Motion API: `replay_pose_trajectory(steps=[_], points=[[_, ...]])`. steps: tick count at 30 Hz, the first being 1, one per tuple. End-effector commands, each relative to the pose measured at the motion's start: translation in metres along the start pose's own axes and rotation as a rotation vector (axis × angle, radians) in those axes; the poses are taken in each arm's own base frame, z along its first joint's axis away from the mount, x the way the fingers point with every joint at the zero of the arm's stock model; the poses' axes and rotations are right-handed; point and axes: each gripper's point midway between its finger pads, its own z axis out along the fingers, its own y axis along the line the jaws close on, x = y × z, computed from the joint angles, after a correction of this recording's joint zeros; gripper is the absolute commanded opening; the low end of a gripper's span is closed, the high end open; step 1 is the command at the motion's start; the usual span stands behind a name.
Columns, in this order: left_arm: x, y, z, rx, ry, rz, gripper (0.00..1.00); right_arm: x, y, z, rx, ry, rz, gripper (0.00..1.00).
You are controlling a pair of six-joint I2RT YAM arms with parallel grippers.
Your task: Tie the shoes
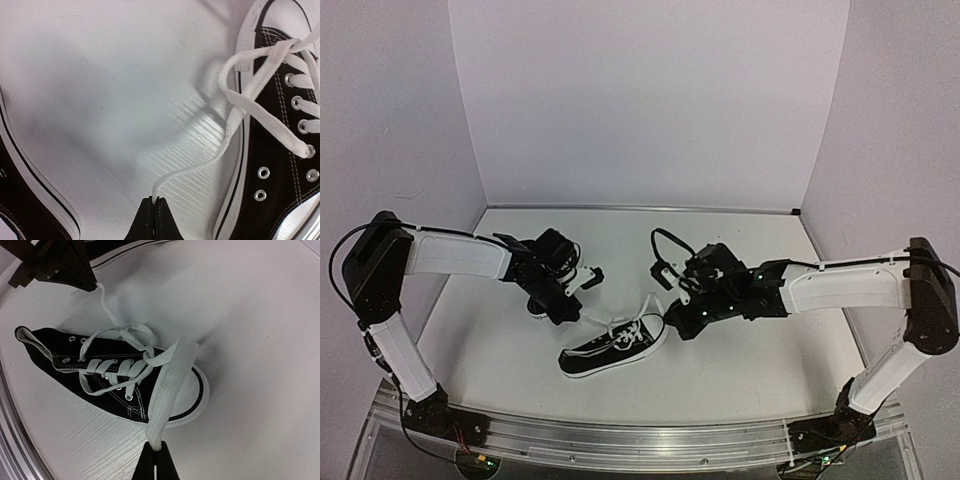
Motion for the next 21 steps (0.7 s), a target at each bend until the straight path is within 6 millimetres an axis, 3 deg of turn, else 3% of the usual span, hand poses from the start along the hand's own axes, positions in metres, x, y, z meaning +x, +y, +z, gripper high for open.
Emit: replay_pose_trajectory(steps=[1,8,14,21], points=[[-0.012,-0.016,-0.019,0.064,-0.070,-0.045,0.00,0.001,0.018,0.017,-0.113,-0.003,0.094,0.00],[-0.004,-0.058,-0.007,0.155,-0.040,-0.018,0.00,0.019,0.027,0.062,-0.176,0.066,0.147,0.00],[0.007,-0.074,0.004,0.189,-0.040,-0.054,0.00,0.030,0.018,0.080,-0.144,0.102,0.161,0.00],[0.004,-0.103,0.015,0.273,-0.065,-0.065,0.00,0.006,-0.003,0.093,-0.099,0.061,0.150,0.00]])
